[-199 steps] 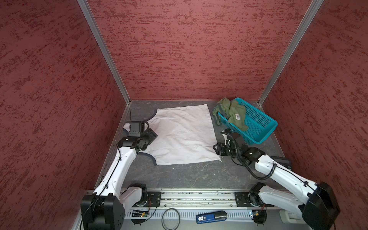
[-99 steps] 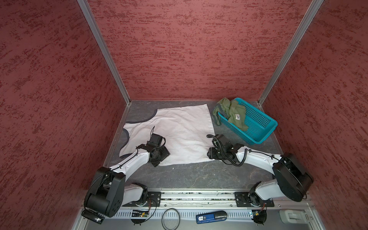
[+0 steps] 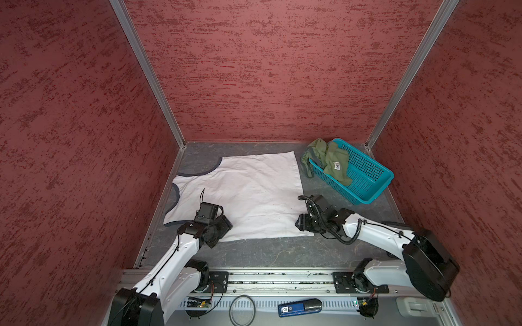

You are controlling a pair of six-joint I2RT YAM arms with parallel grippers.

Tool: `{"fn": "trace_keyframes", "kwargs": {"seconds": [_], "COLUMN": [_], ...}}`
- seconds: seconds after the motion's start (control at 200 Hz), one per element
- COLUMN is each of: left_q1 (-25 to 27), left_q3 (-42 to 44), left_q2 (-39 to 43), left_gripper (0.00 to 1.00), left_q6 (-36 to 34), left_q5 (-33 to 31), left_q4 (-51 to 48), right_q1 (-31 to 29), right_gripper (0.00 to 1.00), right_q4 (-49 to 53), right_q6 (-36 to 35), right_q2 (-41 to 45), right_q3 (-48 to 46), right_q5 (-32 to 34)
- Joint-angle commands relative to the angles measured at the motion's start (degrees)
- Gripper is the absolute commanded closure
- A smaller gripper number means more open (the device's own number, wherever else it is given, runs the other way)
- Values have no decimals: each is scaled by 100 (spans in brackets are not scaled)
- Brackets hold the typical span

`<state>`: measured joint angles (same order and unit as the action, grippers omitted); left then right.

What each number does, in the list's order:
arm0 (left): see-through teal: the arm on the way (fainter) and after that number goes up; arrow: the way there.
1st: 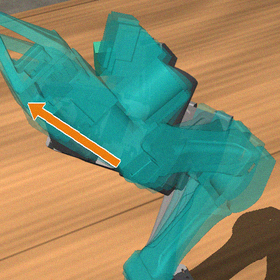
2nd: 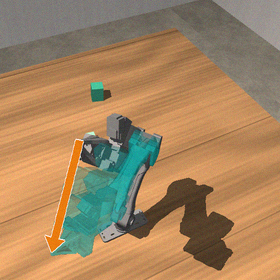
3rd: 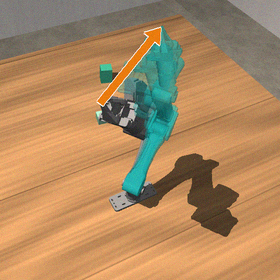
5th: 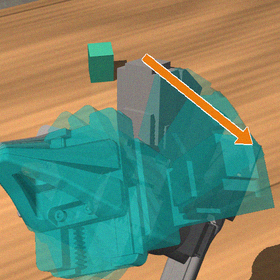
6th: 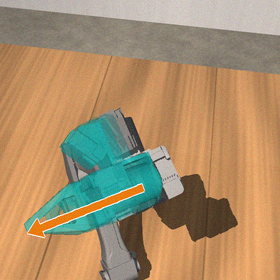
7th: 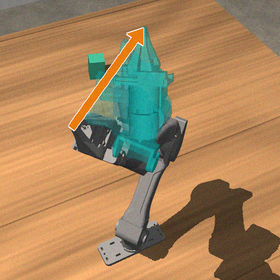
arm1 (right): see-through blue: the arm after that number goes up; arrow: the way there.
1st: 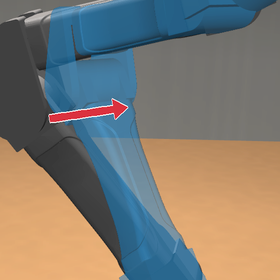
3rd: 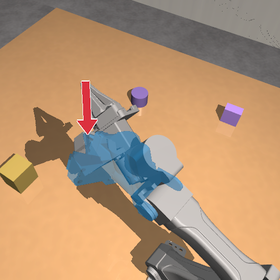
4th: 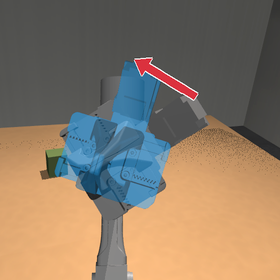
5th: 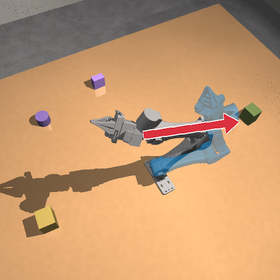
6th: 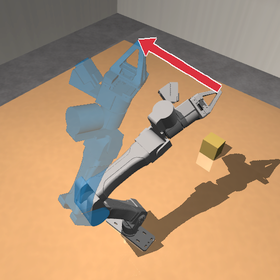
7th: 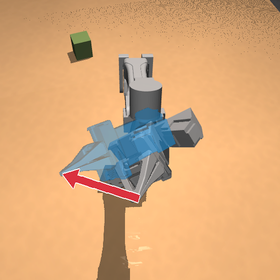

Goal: Fold and stack the tank tops

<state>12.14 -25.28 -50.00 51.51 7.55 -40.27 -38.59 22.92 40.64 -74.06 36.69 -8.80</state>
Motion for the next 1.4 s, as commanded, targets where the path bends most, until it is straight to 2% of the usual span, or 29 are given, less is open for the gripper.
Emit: {"fn": "trace_keyframes", "kwargs": {"seconds": [0.0,0.135,0.336,0.441,0.546,0.706,0.947,1.197,1.398], "left_q1": [-44,-45,-14,23,42,32,-51,142,331], "left_q3": [-577,-1505,-2449,-2630,-2475,-2091,-1374,-519,-89], "left_q2": [-44,-1080,-2756,-3339,-3562,-3552,-3179,-2210,-1019], "left_gripper": [12,11,9,9,9,8,7,5,5], "left_q6": [-293,-667,-931,-944,-905,-898,-934,-708,-375], "left_q5": [-22,-11,210,296,384,380,291,202,103], "left_q4": [13,372,919,1070,1277,1425,1431,1114,565], "right_q1": [-30,208,387,405,406,404,398,304,220], "right_gripper": [30,29,29,29,27,26,25,24,24], "right_q4": [145,-117,-214,66,152,-22,-443,-786,-708], "right_q6": [-56,-509,-931,-1028,-1023,-906,-607,-83,128], "right_q2": [265,-311,-2138,-2929,-3350,-3391,-3068,-2134,-1427], "right_q3": [641,1530,3100,3753,3892,3423,2190,749,323], "right_q5": [146,487,589,642,554,474,317,272,318]}}
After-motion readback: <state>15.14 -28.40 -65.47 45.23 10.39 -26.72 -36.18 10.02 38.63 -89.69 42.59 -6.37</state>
